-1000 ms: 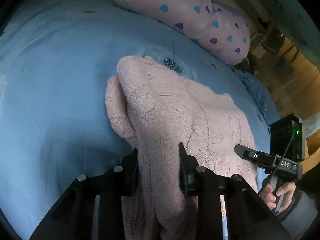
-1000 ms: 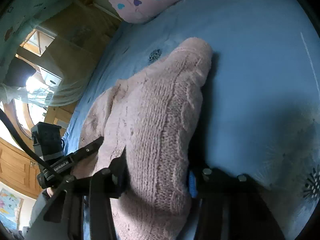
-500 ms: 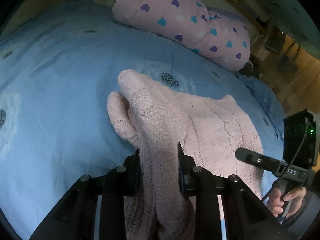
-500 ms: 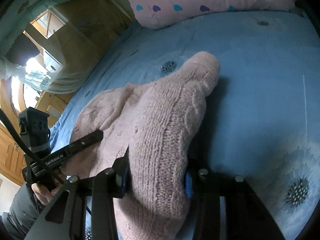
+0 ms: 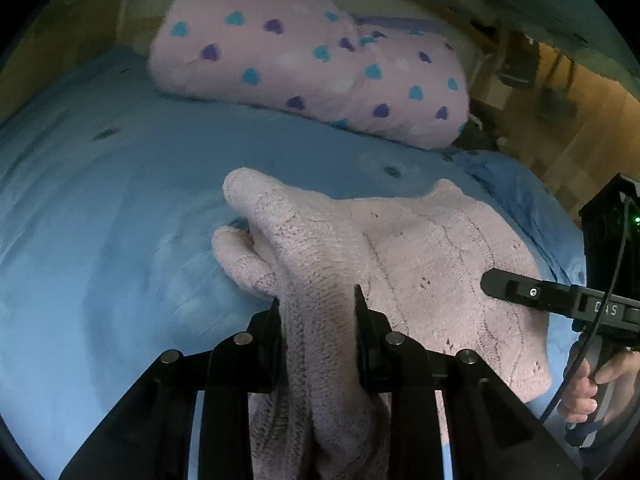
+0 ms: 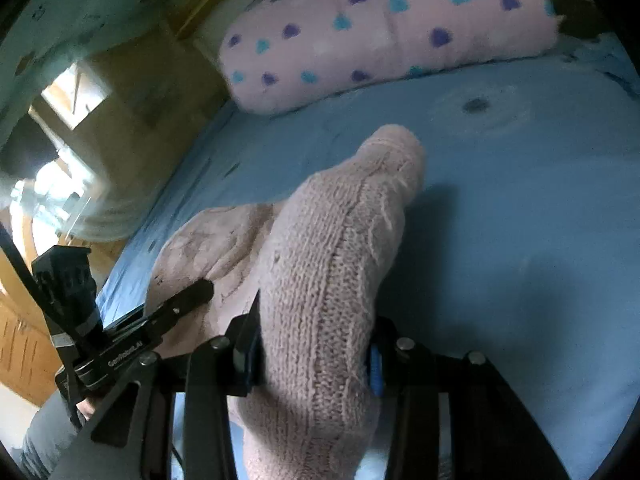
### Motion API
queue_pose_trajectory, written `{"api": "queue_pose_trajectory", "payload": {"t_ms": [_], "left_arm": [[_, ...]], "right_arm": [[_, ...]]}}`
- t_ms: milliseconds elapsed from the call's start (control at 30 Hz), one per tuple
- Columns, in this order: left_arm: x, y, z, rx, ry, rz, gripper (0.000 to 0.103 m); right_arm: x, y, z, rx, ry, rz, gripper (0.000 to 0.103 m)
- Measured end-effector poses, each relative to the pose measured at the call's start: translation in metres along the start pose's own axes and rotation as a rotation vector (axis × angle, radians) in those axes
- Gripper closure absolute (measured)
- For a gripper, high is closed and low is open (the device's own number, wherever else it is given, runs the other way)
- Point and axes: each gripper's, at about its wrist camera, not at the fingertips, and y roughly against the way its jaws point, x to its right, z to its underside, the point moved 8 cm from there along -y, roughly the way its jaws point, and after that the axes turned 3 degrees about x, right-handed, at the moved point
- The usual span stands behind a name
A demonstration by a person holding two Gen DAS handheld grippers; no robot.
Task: Fold small clothes
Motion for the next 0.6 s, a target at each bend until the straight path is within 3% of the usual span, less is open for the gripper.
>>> {"api": "queue_pose_trajectory", "payload": {"t_ms": [133,300,400,467,600], "left_arm": [[0.027,-0.039,-0.012,0.001,-0.043,0.024,0.082],[0.043,-0.066,-0.001,0.018,-0.075,-0.008,0.082],[0.044,-0.069,0.005,0.047,-0.137,-0.039,0.082],[0.038,-0.072,0.009,0.048,-0.116,-0.03,0.082],[0.035,-0.076,0.011,0.052,-0.104,-0.021,0.081]], "right_arm": [[0.048,0.0,-0.01,0.022,-0.07,0.044,0.061],[0.098,-0.014,-0.013,0.015,-0.114,0.074,0.061],[0.101,-0.022,-0.013,0.026,-0.038,0.078,0.061],[0.102,-0.026,-0.006,0.028,0.03,0.106,0.059],[0.108,-0.028,-0.005,0.061,-0.008,0.082,0.058]]}}
